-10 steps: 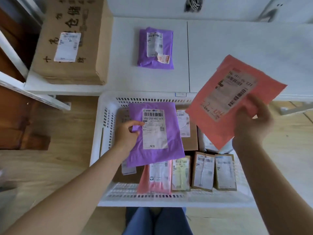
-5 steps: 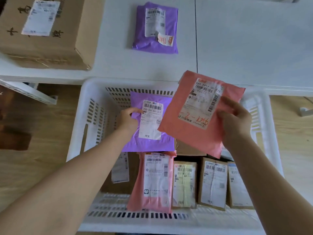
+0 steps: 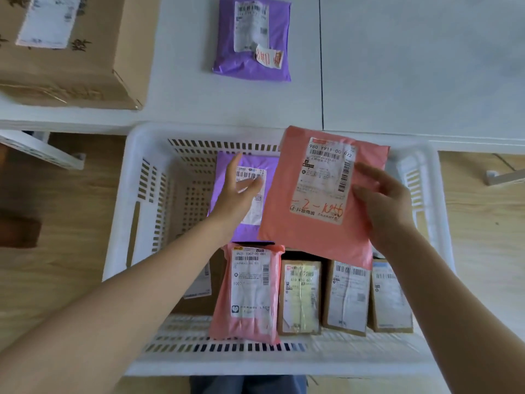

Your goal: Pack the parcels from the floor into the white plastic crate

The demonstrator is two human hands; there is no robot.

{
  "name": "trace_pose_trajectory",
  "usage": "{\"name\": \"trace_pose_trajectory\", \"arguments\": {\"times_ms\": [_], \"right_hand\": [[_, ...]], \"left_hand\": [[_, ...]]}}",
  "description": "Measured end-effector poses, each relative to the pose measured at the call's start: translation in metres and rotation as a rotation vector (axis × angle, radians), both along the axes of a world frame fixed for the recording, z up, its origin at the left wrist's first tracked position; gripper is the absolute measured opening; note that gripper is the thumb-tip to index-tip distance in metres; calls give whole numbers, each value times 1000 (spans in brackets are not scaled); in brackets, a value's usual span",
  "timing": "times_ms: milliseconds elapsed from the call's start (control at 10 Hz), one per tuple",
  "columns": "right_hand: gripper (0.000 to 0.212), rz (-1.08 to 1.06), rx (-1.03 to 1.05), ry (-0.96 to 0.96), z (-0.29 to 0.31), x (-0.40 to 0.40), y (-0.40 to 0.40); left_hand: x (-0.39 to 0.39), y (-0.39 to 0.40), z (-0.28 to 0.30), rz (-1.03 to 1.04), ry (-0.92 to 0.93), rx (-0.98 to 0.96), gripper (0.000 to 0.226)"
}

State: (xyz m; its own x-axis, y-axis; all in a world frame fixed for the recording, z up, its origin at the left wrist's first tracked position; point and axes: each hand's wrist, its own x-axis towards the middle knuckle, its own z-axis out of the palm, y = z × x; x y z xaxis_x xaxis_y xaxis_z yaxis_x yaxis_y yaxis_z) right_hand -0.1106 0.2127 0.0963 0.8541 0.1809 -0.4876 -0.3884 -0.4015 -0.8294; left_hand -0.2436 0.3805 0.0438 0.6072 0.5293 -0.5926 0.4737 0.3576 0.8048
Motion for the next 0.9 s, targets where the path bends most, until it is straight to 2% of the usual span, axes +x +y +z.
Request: {"name": "trace_pose_trajectory", "arguments": {"times_ms": [100, 300, 500, 600, 700, 800, 900], "right_hand": [[49, 91, -44, -73, 18, -4, -2], [54, 212, -174, -81, 17, 0, -22], [58, 267, -254, -60, -26, 4, -30], [59, 287, -257, 46, -43, 9, -33], [61, 307, -272, 106, -43, 12, -41], [50, 338, -316, 34, -26, 15, -46], [34, 443, -394, -21, 10, 12, -41]], "left_hand": [[10, -7, 32, -208, -76, -138, 60], [24, -31, 34, -114, -113, 25, 71], [41, -40, -5, -634, 192, 442, 85], [49, -39, -22, -925, 377, 482, 98], [49, -38, -18, -1074, 528, 583, 82], [44, -37, 8, -1105, 652, 835, 50], [42, -33, 48, -1121, 688, 951, 29]]}}
